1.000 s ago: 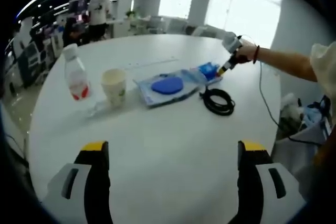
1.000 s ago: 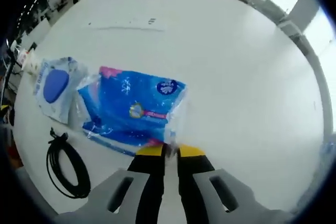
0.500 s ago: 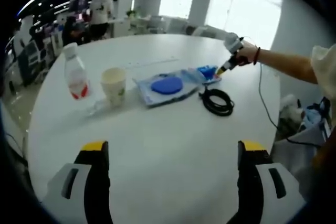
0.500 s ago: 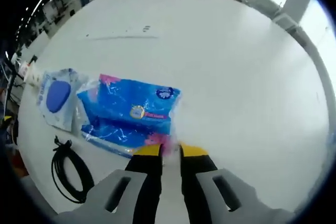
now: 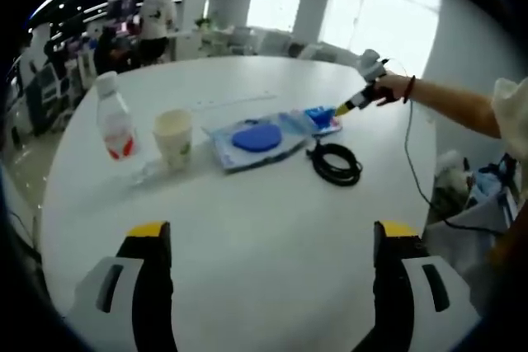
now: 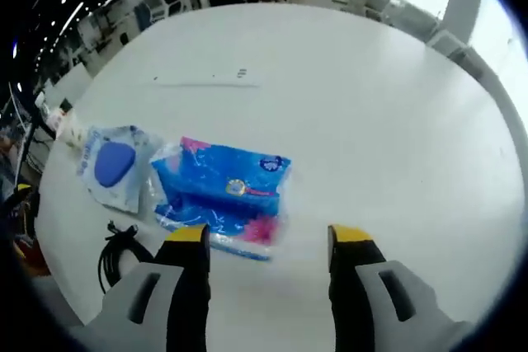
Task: Arrange the tabletop items into an orderly group along one side of the table until the central work area is clear of visible clutter.
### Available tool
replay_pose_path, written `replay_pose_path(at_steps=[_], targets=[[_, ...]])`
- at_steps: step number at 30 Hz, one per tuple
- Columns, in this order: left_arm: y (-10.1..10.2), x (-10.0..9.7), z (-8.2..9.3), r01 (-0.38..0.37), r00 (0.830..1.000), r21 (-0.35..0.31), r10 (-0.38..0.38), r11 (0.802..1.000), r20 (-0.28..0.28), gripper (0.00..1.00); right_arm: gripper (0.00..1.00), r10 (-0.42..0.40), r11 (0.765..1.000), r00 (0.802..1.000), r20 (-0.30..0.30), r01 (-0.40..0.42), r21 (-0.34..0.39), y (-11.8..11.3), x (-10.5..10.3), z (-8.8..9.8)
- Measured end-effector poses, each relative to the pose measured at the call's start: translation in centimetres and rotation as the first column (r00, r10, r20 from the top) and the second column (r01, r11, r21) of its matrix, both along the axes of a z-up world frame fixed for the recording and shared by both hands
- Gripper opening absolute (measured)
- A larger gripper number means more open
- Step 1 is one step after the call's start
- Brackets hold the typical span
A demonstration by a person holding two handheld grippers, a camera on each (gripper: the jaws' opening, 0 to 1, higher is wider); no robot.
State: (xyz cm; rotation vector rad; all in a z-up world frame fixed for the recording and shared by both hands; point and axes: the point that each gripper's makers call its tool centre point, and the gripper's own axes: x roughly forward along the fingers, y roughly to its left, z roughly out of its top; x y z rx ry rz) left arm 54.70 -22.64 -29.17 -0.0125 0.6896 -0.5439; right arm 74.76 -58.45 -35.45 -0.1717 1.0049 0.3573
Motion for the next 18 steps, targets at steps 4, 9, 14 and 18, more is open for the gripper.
replay_pose_path(at_steps=[4, 9, 14, 18], targets=[[0.0, 0.1, 0.4, -0.002, 1.0, 0.003, 0.002, 1.0, 0.016, 0.99, 0.74, 0.005, 1.0, 1.0, 0.019, -0.005, 0.02, 0.8, -0.6, 0.7], [0.0, 0.1, 0.6, -0.009, 1.0, 0.007, 0.008, 1.0, 0.026, 0.99, 0.86, 0.016, 0.997, 0.999, 0.041, -0.019, 0.072, 2.1, -1.7, 1.6], [0.0, 0.1, 0.9, -0.009, 0.999, 0.003, 0.009, 1.0, 0.036, 0.99, 0.94, 0.049, 0.994, 0.998, 0.033, -0.052, 0.092, 3.2, -3.1, 2.2], [-0.1, 0.0, 1.1, -0.007, 0.999, 0.003, 0.007, 1.0, 0.04, 0.99, 0.99, 0.07, 0.989, 0.996, 0.054, -0.076, 0.131, 4.3, -4.1, 2.9]])
